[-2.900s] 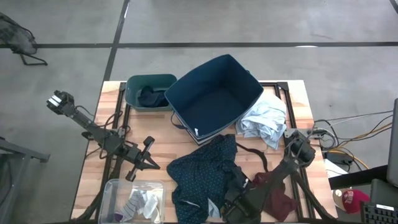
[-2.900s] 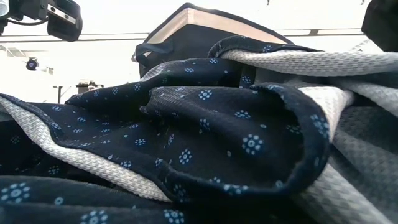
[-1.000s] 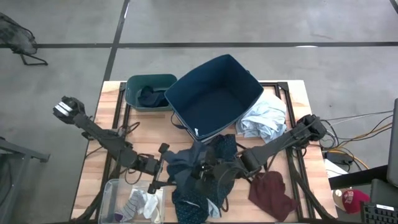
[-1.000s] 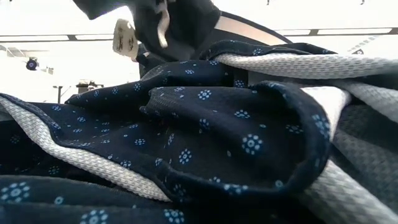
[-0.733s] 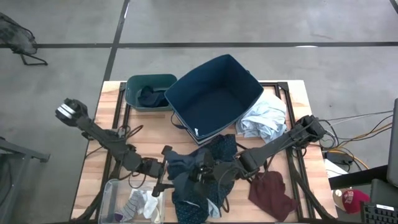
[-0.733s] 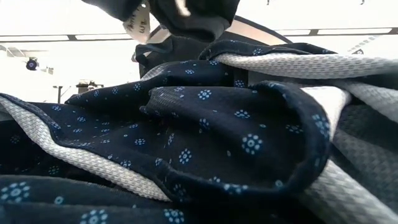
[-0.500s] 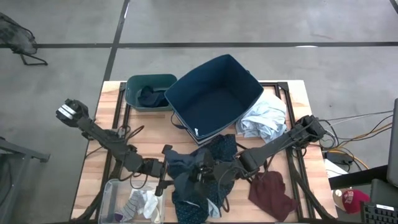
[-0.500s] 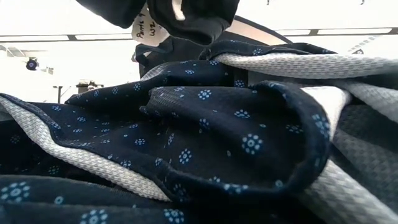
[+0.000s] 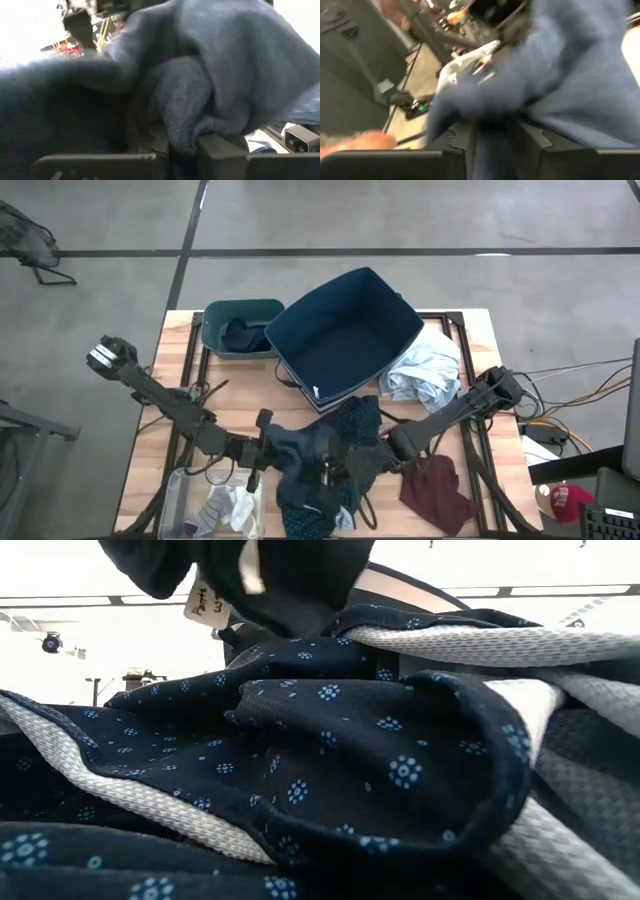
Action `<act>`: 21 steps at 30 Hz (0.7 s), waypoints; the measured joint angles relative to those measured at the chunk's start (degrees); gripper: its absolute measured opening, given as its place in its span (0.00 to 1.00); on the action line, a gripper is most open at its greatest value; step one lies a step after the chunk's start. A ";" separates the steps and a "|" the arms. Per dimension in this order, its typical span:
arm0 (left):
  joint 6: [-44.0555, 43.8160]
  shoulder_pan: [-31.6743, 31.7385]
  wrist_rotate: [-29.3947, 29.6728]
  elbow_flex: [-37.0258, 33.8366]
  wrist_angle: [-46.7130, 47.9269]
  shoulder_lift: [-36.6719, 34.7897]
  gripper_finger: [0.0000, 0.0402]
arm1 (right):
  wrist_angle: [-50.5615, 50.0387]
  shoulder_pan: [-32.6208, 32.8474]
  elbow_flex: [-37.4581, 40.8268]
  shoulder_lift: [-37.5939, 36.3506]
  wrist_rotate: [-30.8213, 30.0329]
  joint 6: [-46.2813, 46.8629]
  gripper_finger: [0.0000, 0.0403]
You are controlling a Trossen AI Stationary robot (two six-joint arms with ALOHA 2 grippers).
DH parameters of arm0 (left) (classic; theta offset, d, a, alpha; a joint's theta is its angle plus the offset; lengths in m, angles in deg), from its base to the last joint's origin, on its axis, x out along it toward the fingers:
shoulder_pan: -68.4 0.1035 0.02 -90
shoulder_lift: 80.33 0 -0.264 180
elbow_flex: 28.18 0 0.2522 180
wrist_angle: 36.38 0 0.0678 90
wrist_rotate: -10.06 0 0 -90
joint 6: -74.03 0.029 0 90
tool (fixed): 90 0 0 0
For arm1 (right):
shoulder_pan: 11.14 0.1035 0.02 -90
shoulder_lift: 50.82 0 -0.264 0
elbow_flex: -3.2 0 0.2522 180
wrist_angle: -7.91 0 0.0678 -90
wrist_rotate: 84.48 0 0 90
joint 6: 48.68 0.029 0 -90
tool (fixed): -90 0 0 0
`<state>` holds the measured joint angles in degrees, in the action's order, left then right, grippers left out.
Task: Pick & Place Cloths
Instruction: Put the gray underwear into the green bin
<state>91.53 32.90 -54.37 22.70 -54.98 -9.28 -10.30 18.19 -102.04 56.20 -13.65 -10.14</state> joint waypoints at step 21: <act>4.90 -3.96 45.22 0.08 23.40 -24.92 0.06 | -4.35 6.15 0.77 0.00 -5.43 -2.77 0.44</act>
<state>96.44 28.94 -9.15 22.78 -31.57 -34.20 -14.65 24.34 -101.28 56.20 -19.08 -12.92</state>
